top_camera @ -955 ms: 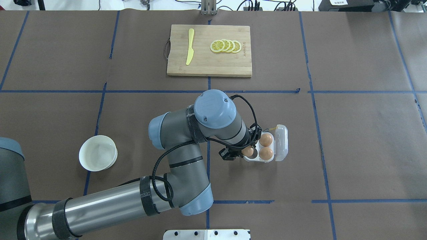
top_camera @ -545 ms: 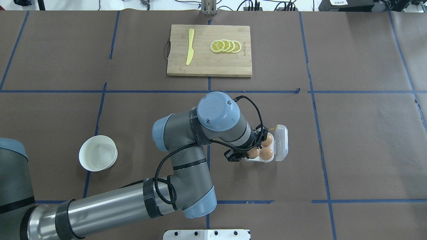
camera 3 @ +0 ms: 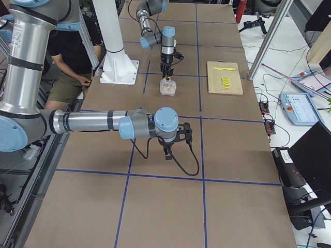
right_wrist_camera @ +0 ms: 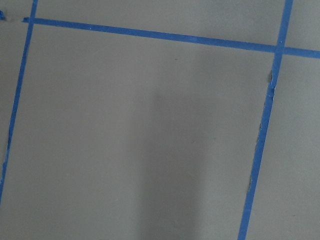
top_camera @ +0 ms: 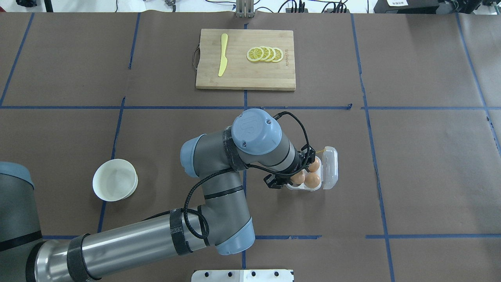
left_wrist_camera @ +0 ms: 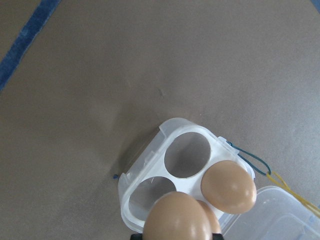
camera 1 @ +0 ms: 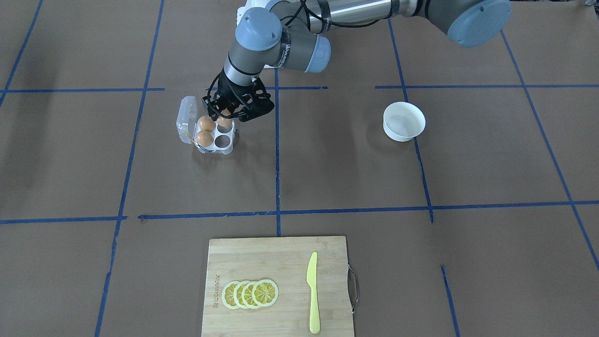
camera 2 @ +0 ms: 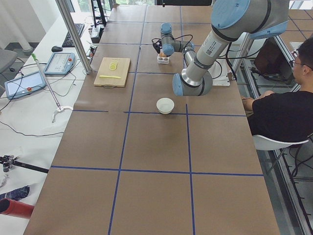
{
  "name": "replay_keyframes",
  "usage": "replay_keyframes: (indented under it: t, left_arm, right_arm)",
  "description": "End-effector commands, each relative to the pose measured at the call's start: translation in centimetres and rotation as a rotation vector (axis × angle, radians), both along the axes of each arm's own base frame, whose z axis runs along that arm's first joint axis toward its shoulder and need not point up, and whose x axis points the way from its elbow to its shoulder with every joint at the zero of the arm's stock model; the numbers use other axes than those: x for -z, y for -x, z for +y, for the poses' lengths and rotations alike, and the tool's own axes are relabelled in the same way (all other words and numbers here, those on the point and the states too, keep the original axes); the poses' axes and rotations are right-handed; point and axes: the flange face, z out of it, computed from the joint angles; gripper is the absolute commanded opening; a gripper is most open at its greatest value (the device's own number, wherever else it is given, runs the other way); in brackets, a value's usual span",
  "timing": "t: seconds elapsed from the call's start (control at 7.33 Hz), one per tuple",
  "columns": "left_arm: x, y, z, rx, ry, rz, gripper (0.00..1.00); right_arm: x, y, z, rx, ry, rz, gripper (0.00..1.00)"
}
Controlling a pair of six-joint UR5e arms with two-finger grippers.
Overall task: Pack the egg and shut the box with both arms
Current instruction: 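Lower the egg into the slot and open the left gripper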
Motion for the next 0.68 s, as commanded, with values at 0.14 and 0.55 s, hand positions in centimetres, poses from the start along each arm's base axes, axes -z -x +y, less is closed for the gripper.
replay_keyframes:
  t: [0.14, 0.55]
  left_arm:
    - [-0.2, -0.1, 0.0, -0.006, -0.015, -0.001, 0.80]
    - [-3.3, 5.4, -3.2, 0.005, -0.092, -0.005, 0.79]
  right_arm:
    - [0.1, 0.0, 0.0, 0.000, -0.001, 0.000, 1.00]
    - [3.2, 4.0, -2.8, 0.002, 0.042, -0.004, 1.00]
